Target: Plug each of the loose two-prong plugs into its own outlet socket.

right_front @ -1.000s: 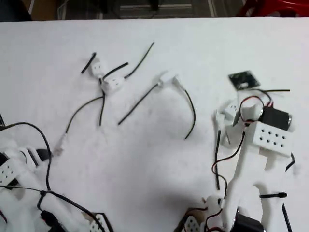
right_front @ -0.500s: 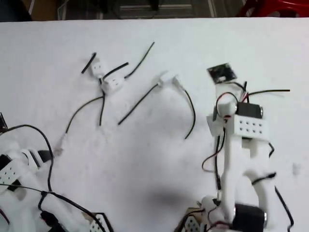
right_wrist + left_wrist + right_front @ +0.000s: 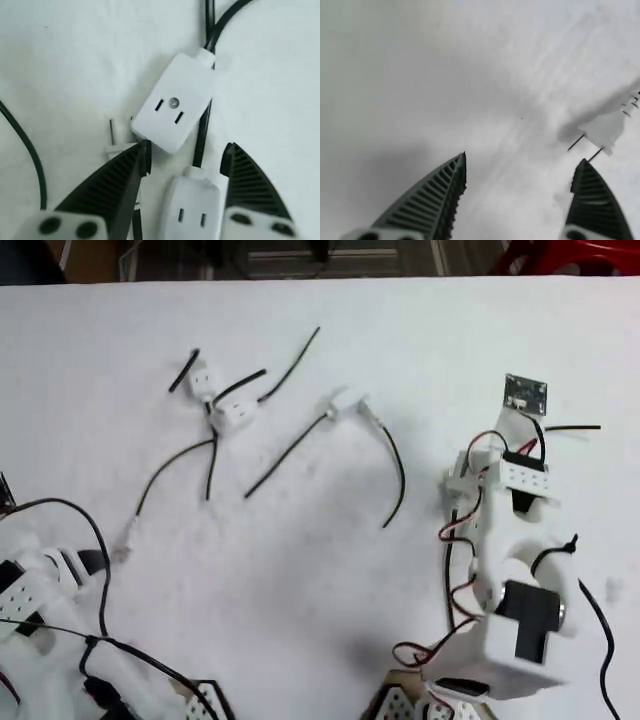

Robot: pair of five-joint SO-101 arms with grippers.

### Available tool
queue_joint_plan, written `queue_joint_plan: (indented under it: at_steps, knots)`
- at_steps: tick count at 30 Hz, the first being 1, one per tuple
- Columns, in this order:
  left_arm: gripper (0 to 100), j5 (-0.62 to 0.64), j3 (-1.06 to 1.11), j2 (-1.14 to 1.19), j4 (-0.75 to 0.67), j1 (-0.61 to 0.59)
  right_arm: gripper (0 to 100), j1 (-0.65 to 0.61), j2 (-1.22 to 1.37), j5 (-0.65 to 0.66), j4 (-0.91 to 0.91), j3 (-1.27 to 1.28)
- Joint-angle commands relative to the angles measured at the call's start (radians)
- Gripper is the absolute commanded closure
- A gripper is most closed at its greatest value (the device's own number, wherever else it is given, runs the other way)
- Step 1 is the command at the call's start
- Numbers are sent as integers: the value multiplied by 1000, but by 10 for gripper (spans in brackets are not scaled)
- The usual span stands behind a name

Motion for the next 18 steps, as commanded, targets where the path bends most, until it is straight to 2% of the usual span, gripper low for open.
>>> queue_joint_plan:
  at_steps: [1, 12, 18]
  knots:
    - [671, 2, 0, -33, -15, -8, 762, 10, 58, -9, -41, -55]
    - [671, 2, 2, -33, -11, -5, 762, 28, 366, -8, 325, -512]
    - [671, 3, 2, -35, -8, -8, 759, 51, 326, -8, 555, -694]
